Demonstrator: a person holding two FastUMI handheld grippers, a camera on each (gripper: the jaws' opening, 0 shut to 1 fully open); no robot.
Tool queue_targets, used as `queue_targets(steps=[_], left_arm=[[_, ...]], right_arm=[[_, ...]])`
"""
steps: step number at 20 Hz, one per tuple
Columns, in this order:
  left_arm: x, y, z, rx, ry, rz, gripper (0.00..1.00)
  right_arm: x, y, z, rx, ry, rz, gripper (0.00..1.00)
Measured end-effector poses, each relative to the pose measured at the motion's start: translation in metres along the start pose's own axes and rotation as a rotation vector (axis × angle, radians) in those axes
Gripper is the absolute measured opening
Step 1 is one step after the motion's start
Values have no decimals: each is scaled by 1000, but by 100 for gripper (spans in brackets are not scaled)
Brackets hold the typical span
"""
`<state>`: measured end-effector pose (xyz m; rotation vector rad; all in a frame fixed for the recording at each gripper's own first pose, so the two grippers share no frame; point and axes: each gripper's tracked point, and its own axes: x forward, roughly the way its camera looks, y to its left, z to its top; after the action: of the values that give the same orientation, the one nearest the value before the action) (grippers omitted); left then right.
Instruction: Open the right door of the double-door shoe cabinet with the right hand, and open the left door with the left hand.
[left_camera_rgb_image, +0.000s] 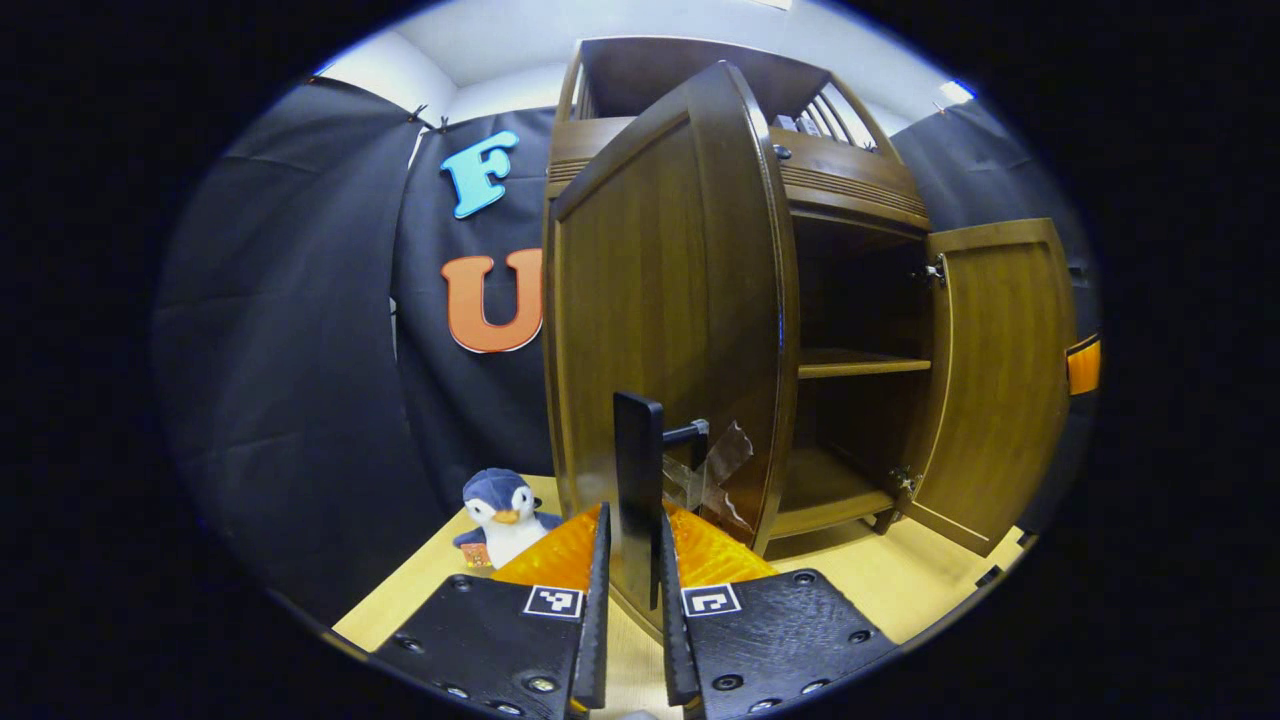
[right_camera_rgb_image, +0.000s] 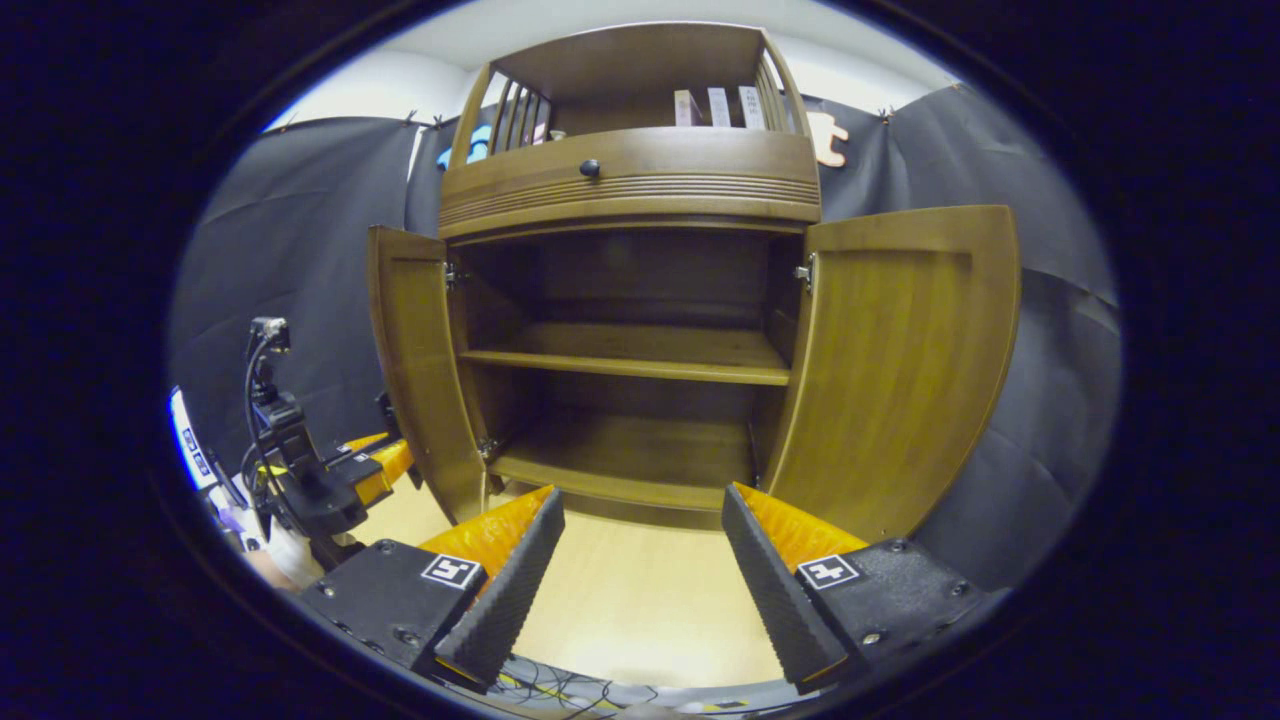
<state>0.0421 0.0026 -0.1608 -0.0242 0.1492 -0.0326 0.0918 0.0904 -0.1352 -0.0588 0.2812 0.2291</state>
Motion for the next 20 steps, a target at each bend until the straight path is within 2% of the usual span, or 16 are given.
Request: queue_targets(steps=[5, 6, 7, 8, 9, 15, 20], left_arm=[[-8, 42, 1, -7, -6, 43, 21], [0, 55, -2, -7, -2, 79, 12], [-1, 58, 0, -25, -15, 52, 3], [-3, 61, -1, -36, -10, 44, 11], [-5, 65, -1, -31, -13, 27, 4], [-4, 67, -1, -9, -20, -69, 4], [1, 97, -1, -20, -33, -157, 4]], right_arm=[[4, 7, -3, -2, 11, 12, 100], [5, 8, -4, -4, 14, 16, 100], [7, 10, -5, -4, 17, 19, 100], [7, 12, -7, -3, 20, 24, 100], [7, 14, -8, -2, 25, 29, 100], [9, 25, -12, -8, 35, 52, 100], [9, 28, -13, -12, 39, 58, 100]])
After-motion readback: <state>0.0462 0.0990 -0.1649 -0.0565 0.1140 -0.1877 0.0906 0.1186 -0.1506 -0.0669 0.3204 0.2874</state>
